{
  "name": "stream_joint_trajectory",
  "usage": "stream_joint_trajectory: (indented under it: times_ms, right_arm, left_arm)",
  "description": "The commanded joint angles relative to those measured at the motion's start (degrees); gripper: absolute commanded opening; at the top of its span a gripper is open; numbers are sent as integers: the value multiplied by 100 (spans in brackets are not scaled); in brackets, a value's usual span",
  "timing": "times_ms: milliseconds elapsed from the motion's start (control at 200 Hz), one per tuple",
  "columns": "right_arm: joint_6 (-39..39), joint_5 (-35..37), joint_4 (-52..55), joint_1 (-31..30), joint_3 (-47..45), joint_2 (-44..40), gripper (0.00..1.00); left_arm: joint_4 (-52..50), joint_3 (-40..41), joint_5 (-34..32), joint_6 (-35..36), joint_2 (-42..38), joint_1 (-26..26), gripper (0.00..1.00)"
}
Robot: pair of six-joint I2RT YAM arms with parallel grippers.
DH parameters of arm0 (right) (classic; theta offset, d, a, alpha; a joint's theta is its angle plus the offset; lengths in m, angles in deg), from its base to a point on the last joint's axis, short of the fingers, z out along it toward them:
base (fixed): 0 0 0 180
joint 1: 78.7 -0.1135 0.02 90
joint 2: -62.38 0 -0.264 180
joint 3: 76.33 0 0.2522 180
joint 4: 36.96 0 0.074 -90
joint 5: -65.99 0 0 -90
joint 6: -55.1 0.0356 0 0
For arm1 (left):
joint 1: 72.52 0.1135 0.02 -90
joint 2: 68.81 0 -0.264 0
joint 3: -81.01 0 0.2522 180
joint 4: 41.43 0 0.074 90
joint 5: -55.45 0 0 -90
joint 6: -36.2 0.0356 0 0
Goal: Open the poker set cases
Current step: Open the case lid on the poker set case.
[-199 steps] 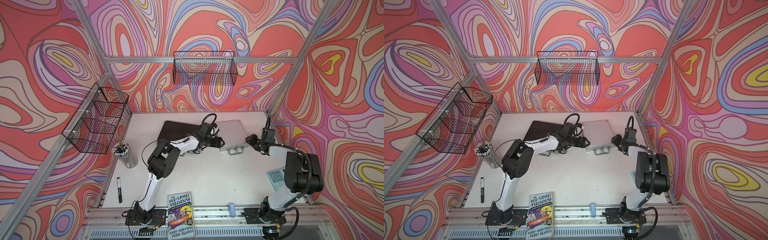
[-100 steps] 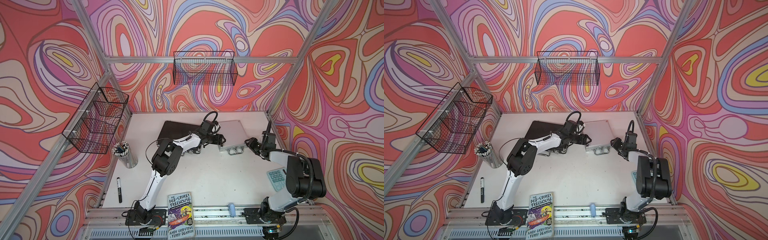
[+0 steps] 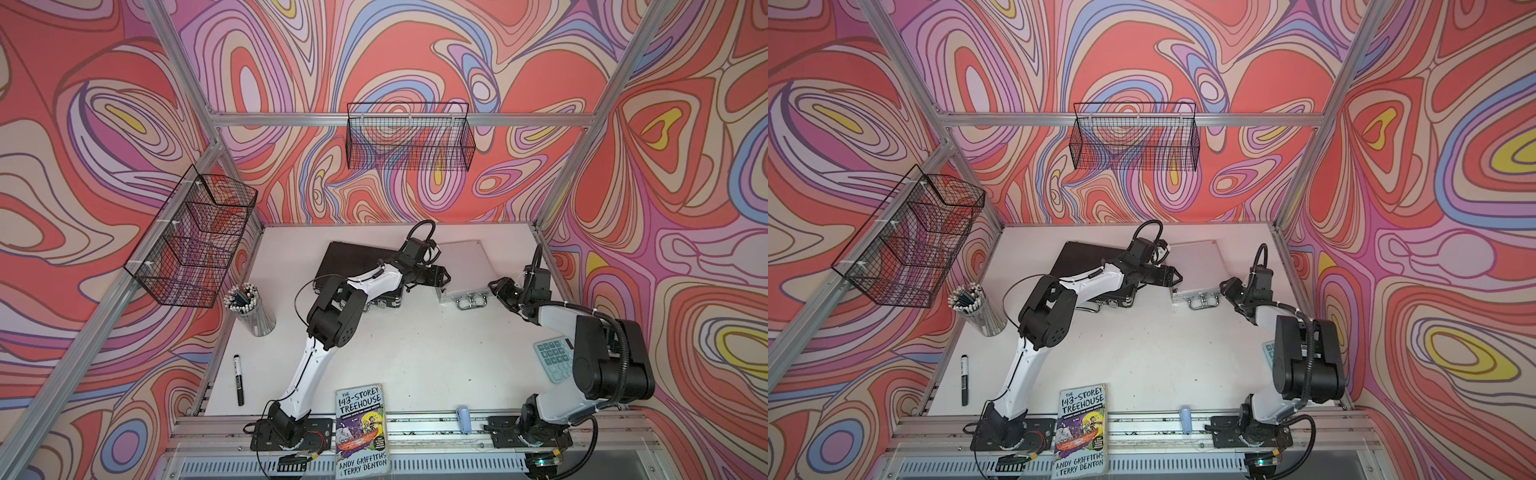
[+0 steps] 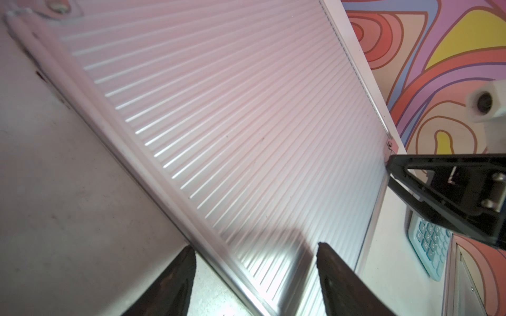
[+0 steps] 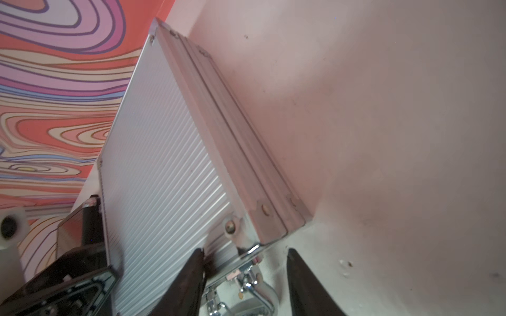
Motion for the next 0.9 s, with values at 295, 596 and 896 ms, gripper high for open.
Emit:
stream_joint_trajectory:
  times_ms: [295,596,896]
  right_arm:
    - [-736,-30,130,-1,477,229,52]
    - [-559,-642,-216,-23,381,572,52]
    - [92,-1216,-609,-32,122,379,51]
  left_arm:
    - [44,57,46,73,8,32,71]
    - [4,-68,119,53,104,32,71]
    - [51,-98,157,63,144,32,70]
